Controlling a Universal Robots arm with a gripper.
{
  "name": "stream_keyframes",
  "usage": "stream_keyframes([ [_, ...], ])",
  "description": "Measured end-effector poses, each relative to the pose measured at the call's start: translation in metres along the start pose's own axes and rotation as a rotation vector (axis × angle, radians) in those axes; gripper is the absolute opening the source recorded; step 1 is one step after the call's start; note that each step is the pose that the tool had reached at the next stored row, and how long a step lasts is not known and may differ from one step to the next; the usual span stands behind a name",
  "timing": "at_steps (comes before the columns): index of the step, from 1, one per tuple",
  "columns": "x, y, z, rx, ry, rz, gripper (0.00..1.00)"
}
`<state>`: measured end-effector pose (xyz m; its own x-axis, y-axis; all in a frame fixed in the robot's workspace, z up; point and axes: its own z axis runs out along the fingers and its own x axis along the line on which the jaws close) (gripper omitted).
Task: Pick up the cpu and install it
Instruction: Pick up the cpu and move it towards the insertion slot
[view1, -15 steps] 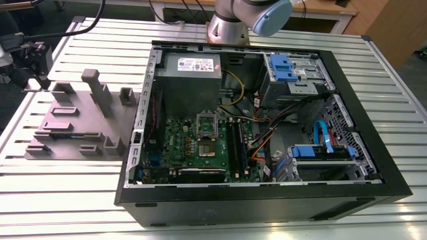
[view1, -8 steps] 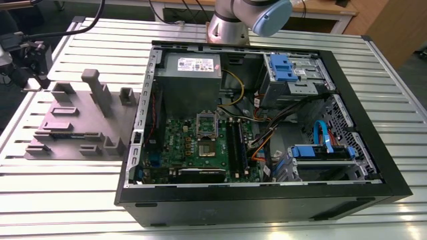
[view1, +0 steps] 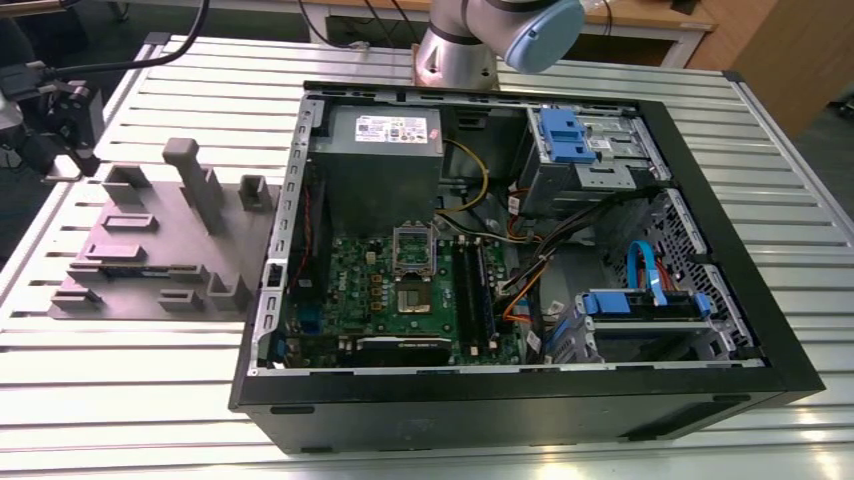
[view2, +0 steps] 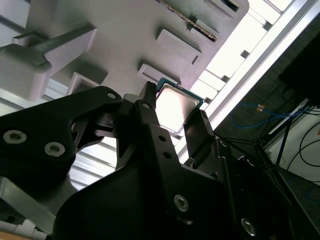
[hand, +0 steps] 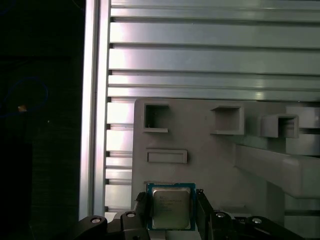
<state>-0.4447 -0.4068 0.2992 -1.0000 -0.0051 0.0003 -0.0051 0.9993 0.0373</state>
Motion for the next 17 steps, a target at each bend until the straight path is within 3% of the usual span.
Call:
stream_keyframes([
  [17, 0.0, 0.0002, -0.0042, 0.0, 0.0, 0.0, 0.47],
])
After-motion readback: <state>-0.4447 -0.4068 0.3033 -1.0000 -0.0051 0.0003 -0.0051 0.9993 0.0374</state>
